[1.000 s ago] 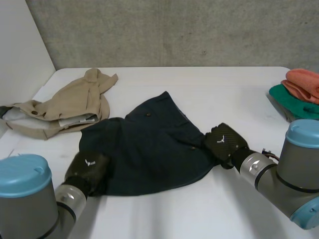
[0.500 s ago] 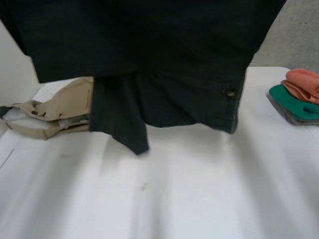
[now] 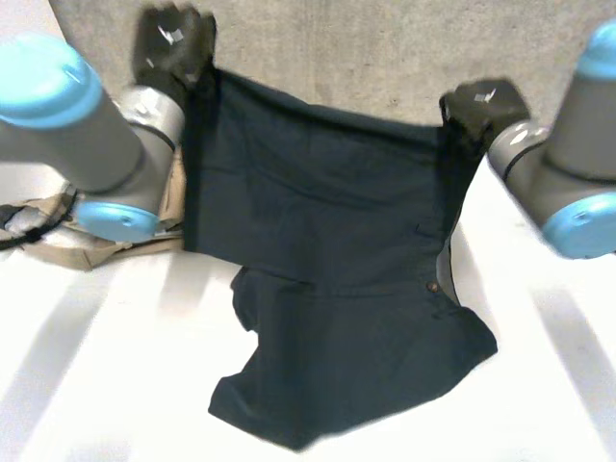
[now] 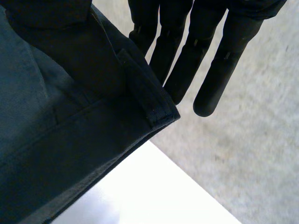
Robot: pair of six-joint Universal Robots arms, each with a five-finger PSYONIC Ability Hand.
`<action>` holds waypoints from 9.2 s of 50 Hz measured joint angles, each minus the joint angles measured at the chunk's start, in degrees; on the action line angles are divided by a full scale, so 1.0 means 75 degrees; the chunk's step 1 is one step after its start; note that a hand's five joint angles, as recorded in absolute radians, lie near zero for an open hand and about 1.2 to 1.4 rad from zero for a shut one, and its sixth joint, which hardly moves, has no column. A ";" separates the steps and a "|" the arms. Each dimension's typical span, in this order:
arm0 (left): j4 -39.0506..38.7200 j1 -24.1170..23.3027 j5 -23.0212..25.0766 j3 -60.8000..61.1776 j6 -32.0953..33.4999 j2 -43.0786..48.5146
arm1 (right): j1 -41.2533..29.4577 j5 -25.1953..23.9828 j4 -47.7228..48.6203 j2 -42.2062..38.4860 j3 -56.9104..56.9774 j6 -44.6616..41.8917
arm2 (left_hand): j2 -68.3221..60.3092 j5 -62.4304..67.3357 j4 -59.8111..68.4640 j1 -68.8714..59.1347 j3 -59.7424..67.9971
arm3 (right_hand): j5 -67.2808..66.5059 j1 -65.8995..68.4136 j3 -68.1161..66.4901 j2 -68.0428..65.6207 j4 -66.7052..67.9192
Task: Fold the laundry.
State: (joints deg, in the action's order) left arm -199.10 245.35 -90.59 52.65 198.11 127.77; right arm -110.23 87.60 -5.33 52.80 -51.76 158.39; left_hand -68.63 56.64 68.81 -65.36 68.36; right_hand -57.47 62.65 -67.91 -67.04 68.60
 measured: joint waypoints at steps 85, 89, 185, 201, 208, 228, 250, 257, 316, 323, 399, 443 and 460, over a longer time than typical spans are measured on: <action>0.0795 -0.0677 0.0554 0.7171 -0.1269 -0.2231 | 0.2086 -0.3936 0.2604 0.1820 -0.7355 -0.3630 | 0.1875 -0.1704 -0.1944 0.1399 -0.1860 | 0.3598 -0.3013 0.3624 0.3547 -0.3732; 0.0803 -0.0736 0.0535 0.6998 -0.1264 -0.2115 | 0.1927 -0.3910 0.2894 0.1741 -0.7303 -0.3478 | 0.0192 -0.0057 -0.0189 0.0001 -0.0198 | 0.2474 -0.1746 0.2435 0.2300 -0.2534; -0.0490 -0.0671 -0.0594 0.0935 0.2666 0.1077 | 0.0200 -0.0420 0.2455 0.0124 -0.2325 -0.1591 | 0.7544 -0.7180 -0.7623 0.7240 -0.7505 | 0.7315 -0.6641 0.7461 0.7328 -0.7566; -0.0472 -0.0716 -0.0557 0.3802 0.1287 -0.1085 | 0.1227 -0.1976 0.0248 0.0623 -0.3784 -0.0405 | 0.7545 -0.7181 -0.7623 0.7240 -0.7505 | 0.5904 -0.5399 0.6102 0.6242 -0.6144; -0.0484 -0.0848 -0.0553 0.4008 0.1147 -0.1074 | 0.1194 -0.1839 0.0852 -0.0070 -0.3621 -0.0493 | 0.7545 -0.7181 -0.7623 0.7240 -0.7505 | 0.1016 -0.1116 0.0965 0.0781 -0.1043; -0.0441 -0.0777 -0.0572 0.4425 0.1169 -0.1550 | 0.2337 -0.1141 0.1581 0.1242 -0.4437 -0.2618 | 0.7544 -0.7180 -0.7623 0.7240 -0.7506 | 0.0158 -0.0145 0.0151 0.0013 -0.0009; -0.0481 -0.0549 -0.0546 0.5092 0.0584 -0.2551 | -0.2283 -0.3346 0.2957 0.0143 -0.3869 -0.6133 | 0.7544 -0.7181 -0.7623 0.7240 -0.7506 | 0.4332 -0.3868 0.4273 0.4320 -0.4326; -0.0506 -0.0600 -0.0563 0.4692 0.0526 -0.2543 | -0.2481 -0.3345 0.2694 0.0282 -0.3754 -0.5078 | 0.7544 -0.7180 -0.7622 0.7240 -0.7506 | 0.7297 -0.6657 0.7470 0.7345 -0.7559; 0.3243 -0.1826 0.0379 0.0243 -0.0347 -0.0346 | -0.0282 -0.1100 0.0862 0.1027 -0.3175 0.0130 | 0.7690 -0.7183 -0.7622 0.7321 -0.7506 | 0.7307 -0.6793 0.7471 0.7480 -0.7575; 0.3533 -0.1492 0.2764 0.0060 -0.0964 -0.0954 | -0.0837 -0.0879 0.2769 0.1463 -0.5762 0.0091 | 0.7690 -0.7183 -0.7622 0.7321 -0.7506 | 0.7307 -0.6793 0.7471 0.7480 -0.7575; 0.2943 -0.1225 0.3967 0.0483 -0.1546 -0.2035 | 0.3430 -0.1374 0.6887 -0.0289 -0.0848 0.1328 | 0.7690 -0.7183 -0.7622 0.7317 -0.7506 | 0.0375 -0.0259 0.0144 0.0148 -0.0004; 0.2946 -0.1739 0.4011 0.1211 -0.1551 -0.2167 | 0.7196 -0.4562 0.3298 0.0837 -0.2452 0.0684 | 0.7690 -0.7183 -0.7622 0.7318 -0.7506 | 0.7315 -0.6650 0.7465 0.7338 -0.7566; 0.2587 -0.1451 0.3427 0.0930 -0.1513 -0.3022 | 0.5445 -0.2341 0.3844 0.2604 -0.2830 -0.1433 | 0.7690 -0.7183 -0.7622 0.7317 -0.7506 | 0.7312 -0.6650 0.7465 0.7337 -0.7566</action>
State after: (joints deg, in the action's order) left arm -179.70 234.47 -64.88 59.62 186.76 105.11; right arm -69.39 70.04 23.50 72.32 -72.99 147.64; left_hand -10.95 2.77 11.65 -10.48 12.06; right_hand -2.63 12.77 -11.92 -12.01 11.86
